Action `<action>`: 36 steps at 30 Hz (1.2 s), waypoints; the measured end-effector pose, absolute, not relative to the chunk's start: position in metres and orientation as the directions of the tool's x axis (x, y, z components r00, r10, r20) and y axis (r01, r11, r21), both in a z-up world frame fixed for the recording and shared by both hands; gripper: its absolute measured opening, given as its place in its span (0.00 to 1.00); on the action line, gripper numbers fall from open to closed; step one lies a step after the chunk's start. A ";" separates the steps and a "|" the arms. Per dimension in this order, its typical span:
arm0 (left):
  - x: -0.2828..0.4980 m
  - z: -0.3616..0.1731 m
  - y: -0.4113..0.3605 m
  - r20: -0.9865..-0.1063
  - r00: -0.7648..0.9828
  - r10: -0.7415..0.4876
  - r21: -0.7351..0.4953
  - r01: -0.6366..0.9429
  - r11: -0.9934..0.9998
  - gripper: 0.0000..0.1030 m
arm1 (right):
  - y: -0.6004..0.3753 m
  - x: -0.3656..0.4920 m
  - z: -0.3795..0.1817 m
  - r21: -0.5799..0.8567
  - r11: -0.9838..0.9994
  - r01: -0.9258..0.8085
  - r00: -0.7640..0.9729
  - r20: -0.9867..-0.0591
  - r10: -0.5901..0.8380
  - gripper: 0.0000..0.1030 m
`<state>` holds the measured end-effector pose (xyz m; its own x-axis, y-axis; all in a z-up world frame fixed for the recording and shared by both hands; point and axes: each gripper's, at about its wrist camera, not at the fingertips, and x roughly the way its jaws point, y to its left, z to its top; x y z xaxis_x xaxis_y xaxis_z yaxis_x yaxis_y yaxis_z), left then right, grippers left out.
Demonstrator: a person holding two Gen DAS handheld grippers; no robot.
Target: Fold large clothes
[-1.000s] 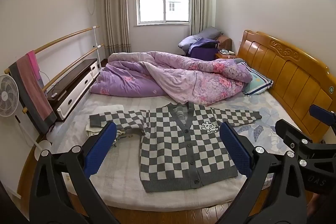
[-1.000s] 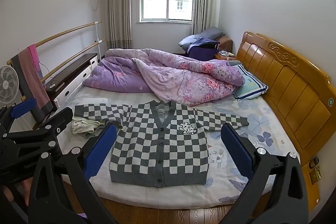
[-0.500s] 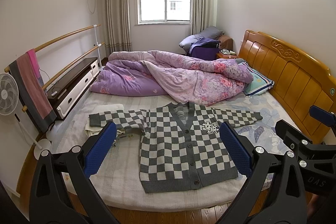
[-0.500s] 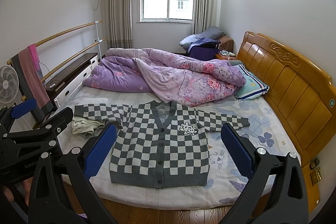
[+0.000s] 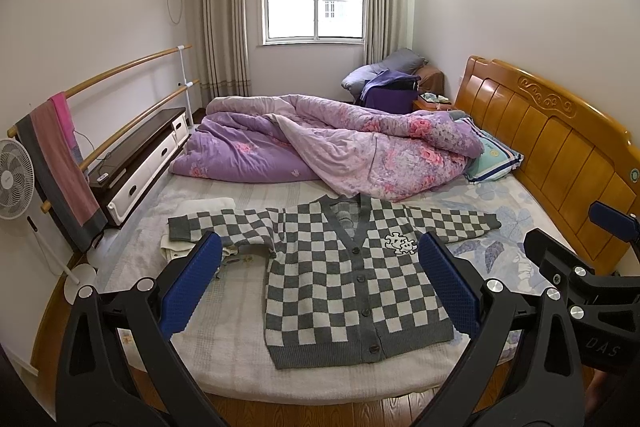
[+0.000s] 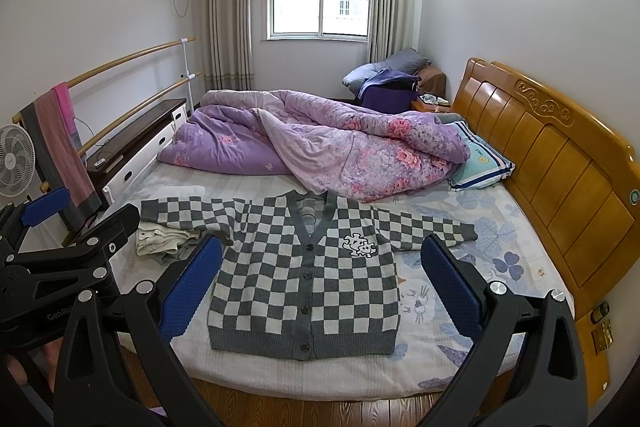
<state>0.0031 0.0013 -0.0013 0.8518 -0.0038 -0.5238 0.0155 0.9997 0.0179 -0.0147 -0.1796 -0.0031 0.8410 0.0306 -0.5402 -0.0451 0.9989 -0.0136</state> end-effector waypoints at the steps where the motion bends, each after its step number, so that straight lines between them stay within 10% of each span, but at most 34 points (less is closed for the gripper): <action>1: 0.003 -0.001 0.001 -0.524 0.852 -0.003 0.018 0.014 1.000 0.95 | -0.180 -0.015 -0.003 -0.013 0.999 -0.045 0.841 -0.541 0.031 0.93; 36: 0.026 -0.034 0.006 -0.538 0.843 0.001 0.015 0.008 1.000 0.95 | -0.177 0.004 -0.019 -0.008 0.999 -0.052 0.834 -0.550 0.039 0.93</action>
